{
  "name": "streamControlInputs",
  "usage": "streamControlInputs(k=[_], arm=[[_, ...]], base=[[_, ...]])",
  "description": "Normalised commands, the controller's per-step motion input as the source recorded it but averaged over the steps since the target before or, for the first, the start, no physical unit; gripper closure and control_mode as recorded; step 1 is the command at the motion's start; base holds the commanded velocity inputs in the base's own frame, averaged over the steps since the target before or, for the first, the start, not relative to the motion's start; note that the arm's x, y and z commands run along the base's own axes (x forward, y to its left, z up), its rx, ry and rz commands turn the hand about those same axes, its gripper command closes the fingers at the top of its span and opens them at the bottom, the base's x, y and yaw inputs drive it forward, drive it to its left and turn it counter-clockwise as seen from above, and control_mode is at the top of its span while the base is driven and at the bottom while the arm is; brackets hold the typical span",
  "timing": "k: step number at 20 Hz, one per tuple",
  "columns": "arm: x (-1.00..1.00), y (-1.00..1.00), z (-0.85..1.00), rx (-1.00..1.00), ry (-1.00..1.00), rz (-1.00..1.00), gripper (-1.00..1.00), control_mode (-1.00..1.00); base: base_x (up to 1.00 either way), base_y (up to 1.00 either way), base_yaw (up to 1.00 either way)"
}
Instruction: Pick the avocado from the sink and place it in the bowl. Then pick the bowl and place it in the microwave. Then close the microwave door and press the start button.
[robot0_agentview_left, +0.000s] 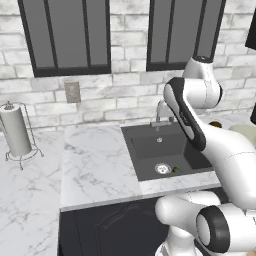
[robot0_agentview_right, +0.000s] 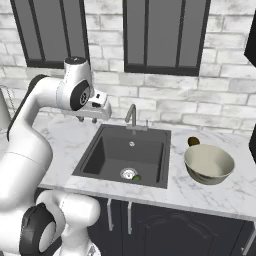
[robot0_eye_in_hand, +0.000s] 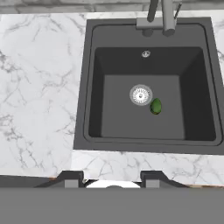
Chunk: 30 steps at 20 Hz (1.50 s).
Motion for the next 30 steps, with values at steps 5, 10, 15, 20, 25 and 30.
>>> streamControlInputs(k=[5,10,15,20,25,30], arm=[[0.00,-0.32,-0.15,0.01,0.03,-0.04,-1.00,-1.00],[-0.04,-0.93,-0.63,-0.01,0.17,-0.12,-1.00,-1.00],[0.10,-0.94,-0.75,0.00,0.14,-0.05,-1.00,-1.00],[0.45,-0.47,-0.67,0.00,0.09,-0.02,-1.00,-1.00],[0.44,0.05,-0.62,0.00,0.05,0.00,-1.00,-1.00],[0.07,0.02,-0.22,0.00,0.11,0.00,-1.00,-1.00]], base=[[0.00,0.00,0.00],[0.00,0.00,0.00],[0.00,0.00,0.00],[0.00,0.00,0.00],[0.00,0.00,0.00],[0.00,0.00,0.00]])
